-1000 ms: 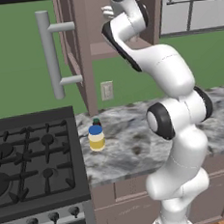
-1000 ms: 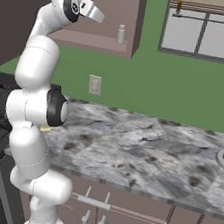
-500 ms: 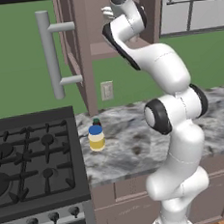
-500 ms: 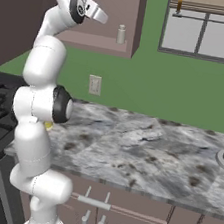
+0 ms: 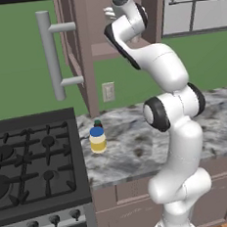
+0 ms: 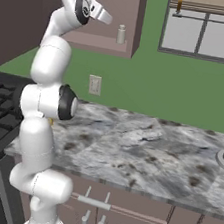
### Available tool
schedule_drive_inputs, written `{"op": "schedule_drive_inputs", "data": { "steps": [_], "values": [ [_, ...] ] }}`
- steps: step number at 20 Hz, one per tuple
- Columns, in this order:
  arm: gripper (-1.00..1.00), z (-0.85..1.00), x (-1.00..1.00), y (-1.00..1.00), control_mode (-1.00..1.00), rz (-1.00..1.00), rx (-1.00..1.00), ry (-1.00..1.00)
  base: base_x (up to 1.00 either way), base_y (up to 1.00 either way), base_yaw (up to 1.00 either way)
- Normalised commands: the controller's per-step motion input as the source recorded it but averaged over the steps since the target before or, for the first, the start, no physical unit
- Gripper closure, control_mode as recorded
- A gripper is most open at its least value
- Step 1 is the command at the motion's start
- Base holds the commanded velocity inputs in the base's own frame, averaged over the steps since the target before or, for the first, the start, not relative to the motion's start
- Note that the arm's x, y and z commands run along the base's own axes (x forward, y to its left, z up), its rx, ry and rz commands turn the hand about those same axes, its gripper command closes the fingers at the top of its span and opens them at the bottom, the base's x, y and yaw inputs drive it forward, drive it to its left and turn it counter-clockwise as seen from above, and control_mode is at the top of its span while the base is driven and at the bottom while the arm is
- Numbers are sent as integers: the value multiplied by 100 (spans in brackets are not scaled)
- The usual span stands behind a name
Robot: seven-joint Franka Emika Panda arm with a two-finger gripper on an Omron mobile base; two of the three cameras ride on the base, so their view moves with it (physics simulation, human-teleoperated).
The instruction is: Collect the paprika, mayonnaise, and shaker from the cabinet and place them next to the stove.
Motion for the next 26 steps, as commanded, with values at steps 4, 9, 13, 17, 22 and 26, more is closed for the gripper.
{"op": "schedule_drive_inputs", "data": {
  "steps": [4, 9, 13, 17, 22, 26],
  "values": [
    [-100, -9, 26, -22, -100, -3, 0, 0, 0, 0, 0],
    [-100, -10, 24, -22, -100, -4, 0, 0, 0, 0, 0],
    [-100, -5, 14, -8, -100, -3, 0, 0, 0, 0, 0],
    [-100, -1, 1, 0, -100, 0, -1, 0, 0, 0, 0],
    [-100, -10, 10, 0, -100, 0, 0, 0, 0, 0, 0],
    [-100, -10, 14, -1, -100, 0, 0, 0, 0, 0, 0]
  ]
}}
